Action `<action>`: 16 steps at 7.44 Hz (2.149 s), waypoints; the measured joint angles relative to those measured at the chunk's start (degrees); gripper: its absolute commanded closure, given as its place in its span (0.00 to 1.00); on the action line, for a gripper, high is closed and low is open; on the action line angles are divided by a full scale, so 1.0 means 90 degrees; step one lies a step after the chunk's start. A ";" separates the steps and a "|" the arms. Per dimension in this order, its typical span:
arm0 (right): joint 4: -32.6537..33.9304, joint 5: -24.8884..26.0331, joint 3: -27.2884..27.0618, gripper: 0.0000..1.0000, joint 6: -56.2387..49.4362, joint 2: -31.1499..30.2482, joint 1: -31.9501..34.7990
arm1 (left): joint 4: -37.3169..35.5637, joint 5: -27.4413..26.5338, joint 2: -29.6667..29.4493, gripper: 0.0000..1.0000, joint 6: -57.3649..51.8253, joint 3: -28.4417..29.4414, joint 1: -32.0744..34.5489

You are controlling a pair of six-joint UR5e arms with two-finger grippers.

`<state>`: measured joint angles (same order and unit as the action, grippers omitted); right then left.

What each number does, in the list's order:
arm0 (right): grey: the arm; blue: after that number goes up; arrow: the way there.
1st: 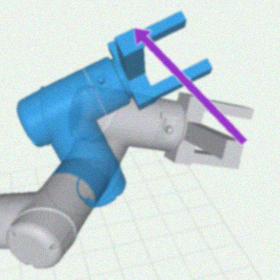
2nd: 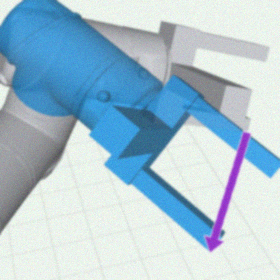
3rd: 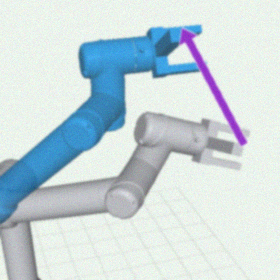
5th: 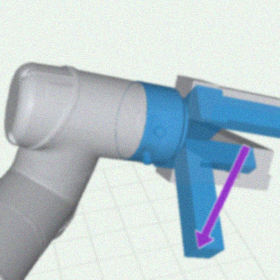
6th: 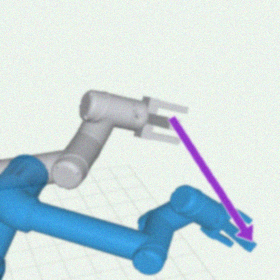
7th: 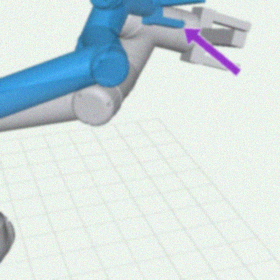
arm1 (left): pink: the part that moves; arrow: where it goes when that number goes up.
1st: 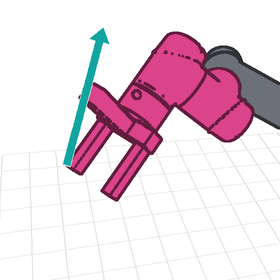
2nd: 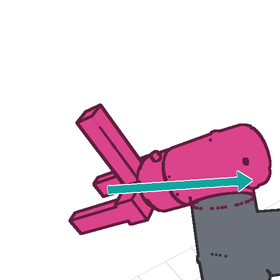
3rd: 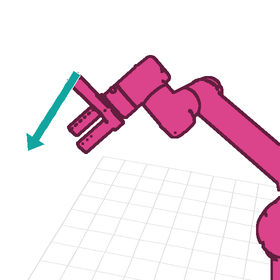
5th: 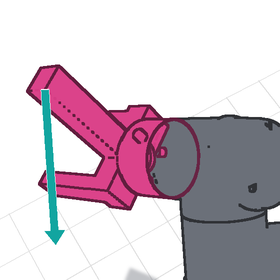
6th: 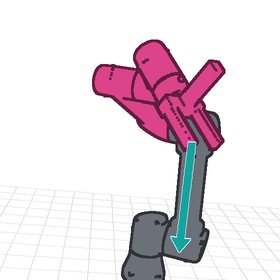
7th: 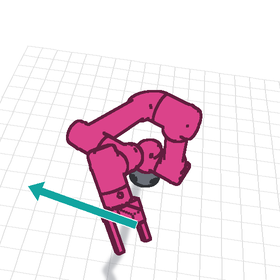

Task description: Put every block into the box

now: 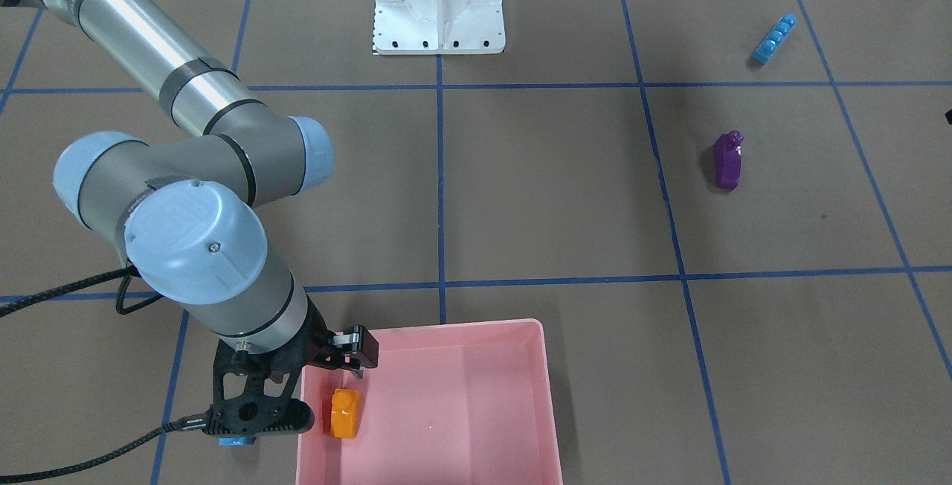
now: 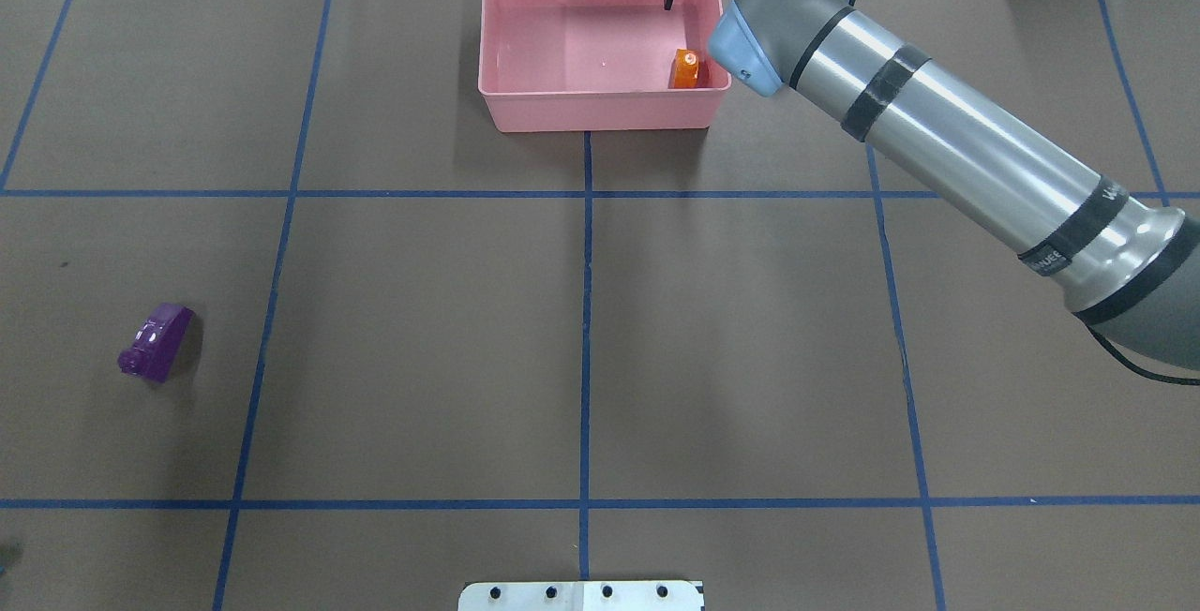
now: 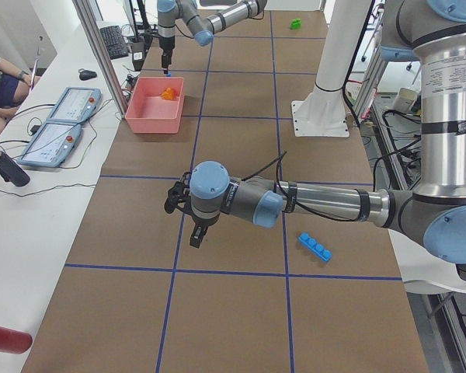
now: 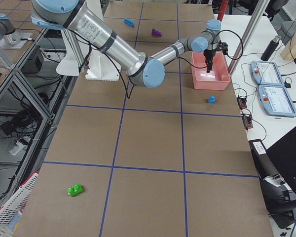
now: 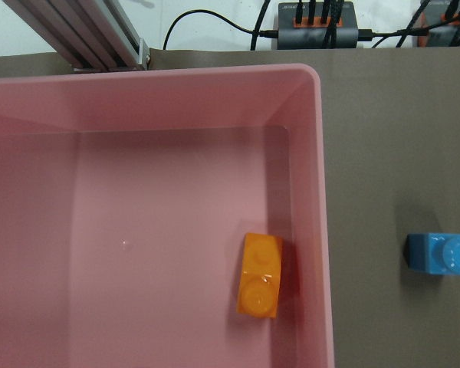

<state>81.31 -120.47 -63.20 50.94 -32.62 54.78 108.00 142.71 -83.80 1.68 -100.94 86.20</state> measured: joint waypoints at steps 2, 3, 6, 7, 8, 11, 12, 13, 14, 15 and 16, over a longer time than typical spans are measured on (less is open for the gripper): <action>0.0584 -0.0098 -0.1618 0.01 -0.0162 -0.1100 0.0112 | 0.0993 0.0056 0.0015 0.00 0.0911 0.0009 -0.0646; 0.0667 -0.0176 -0.2323 0.01 -0.0284 -0.1731 0.0223 | 0.1401 0.0015 0.0013 0.00 0.1629 0.0005 -0.1165; 0.0670 -0.0357 -0.4112 0.01 -0.1318 -0.3904 0.0480 | 0.2403 -0.1396 -0.0016 0.00 0.3987 -0.0114 -0.3023; 0.0623 -0.0345 -0.4583 0.01 -0.1737 -0.4664 0.0508 | 0.2479 -0.1895 -0.0001 0.00 0.4447 -0.0149 -0.3548; 0.0470 -0.0333 -0.4881 0.01 -0.2049 -0.5305 0.0521 | 0.2497 -0.2127 0.0018 0.00 0.4713 -0.0160 -0.3875; -0.1060 -0.0452 -0.4894 0.01 -0.2210 -0.6602 0.0523 | 0.2483 -0.2452 0.0138 0.27 0.4896 -0.0104 -0.4401; -0.1213 -0.0470 -0.4870 0.01 -0.2187 -0.6695 0.0520 | 0.2477 -0.2558 0.0176 0.49 0.4900 -0.0073 -0.4512; -0.1270 -0.0472 -0.4856 0.01 -0.2171 -0.6728 0.0517 | 0.2475 -0.2633 0.0219 0.67 0.4901 -0.0056 -0.4593; -0.1290 -0.0474 -0.4854 0.01 -0.2161 -0.6731 0.0516 | 0.2471 -0.2675 0.0246 0.68 0.4901 -0.0046 -0.4632; -0.1299 -0.0480 -0.4854 0.01 -0.2148 -0.6730 0.0516 | 0.2469 -0.2693 0.0259 0.79 0.4901 -0.0042 -0.4647; -0.1305 -0.0486 -0.4857 0.01 -0.2128 -0.6721 0.0515 | 0.2465 -0.2699 0.0260 0.98 0.4902 -0.0042 -0.4651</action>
<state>69.56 -124.85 -106.92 31.79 -93.11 59.41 130.18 118.42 -81.46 45.79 -101.32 44.35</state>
